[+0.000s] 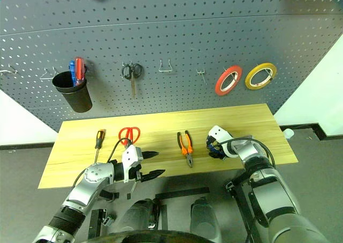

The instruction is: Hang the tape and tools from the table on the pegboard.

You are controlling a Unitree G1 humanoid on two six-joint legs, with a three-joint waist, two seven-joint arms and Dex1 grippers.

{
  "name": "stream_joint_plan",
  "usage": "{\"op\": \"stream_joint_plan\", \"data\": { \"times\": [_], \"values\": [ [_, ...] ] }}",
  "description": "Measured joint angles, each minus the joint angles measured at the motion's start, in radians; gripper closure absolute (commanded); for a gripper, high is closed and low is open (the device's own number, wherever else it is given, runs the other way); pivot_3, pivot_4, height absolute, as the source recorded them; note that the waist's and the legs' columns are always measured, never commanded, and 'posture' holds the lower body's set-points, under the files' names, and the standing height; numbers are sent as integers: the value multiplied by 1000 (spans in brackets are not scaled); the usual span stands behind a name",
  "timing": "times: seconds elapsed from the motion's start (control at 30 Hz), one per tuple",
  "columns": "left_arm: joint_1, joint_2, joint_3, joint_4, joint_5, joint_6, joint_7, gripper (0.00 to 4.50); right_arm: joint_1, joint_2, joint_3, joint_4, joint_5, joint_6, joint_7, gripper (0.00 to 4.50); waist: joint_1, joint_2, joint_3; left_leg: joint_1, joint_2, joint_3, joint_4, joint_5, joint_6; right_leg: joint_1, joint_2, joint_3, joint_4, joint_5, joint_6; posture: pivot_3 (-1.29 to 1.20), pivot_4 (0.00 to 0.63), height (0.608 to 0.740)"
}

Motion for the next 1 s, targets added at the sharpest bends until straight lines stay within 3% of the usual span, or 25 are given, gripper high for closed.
{"op": "stream_joint_plan", "data": {
  "times": [0.17, 0.2, 0.47, 0.8, 1.0],
  "values": [
    [3, 4, 0, 0, 0, 0, 3, 848, 0, -1, 13, -3, -1, -5, 13, 3712, -1, 0, 0, 0, 0, 0, 0, 0, 0, 0, 0, 0, 0, 0, 0, -52, 124, 728],
    [5, 6, 0, 0, 0, -1, 3, 848, 1, -1, 15, -8, -3, -5, 15, 3861, -1, 0, 0, 0, 0, 0, 0, 0, 0, 0, 0, 0, 0, 0, 0, -53, 123, 728],
    [18, 10, 3, 0, -1, -5, 16, 848, 75, -26, 18, -115, -16, -30, -24, 3861, 2, 0, 0, 0, 0, 0, 0, 0, 0, 0, 0, 0, 0, 0, 0, -55, 115, 728],
    [15, -26, 72, 29, 1, -148, 138, 848, 426, -247, 53, -604, -244, -320, -337, 3861, 19, 1, 2, -8, 0, 3, 1, 0, 0, -8, 0, 0, 0, 0, 1, -115, 112, 728],
    [-42, -85, 134, 142, -37, -321, 157, 848, 387, -280, 93, -706, -426, -448, -492, 3861, 19, -2, 4, -8, 0, 3, 4, 0, 0, -6, -1, 0, -1, 0, 1, -120, 108, 728]
  ]
}}
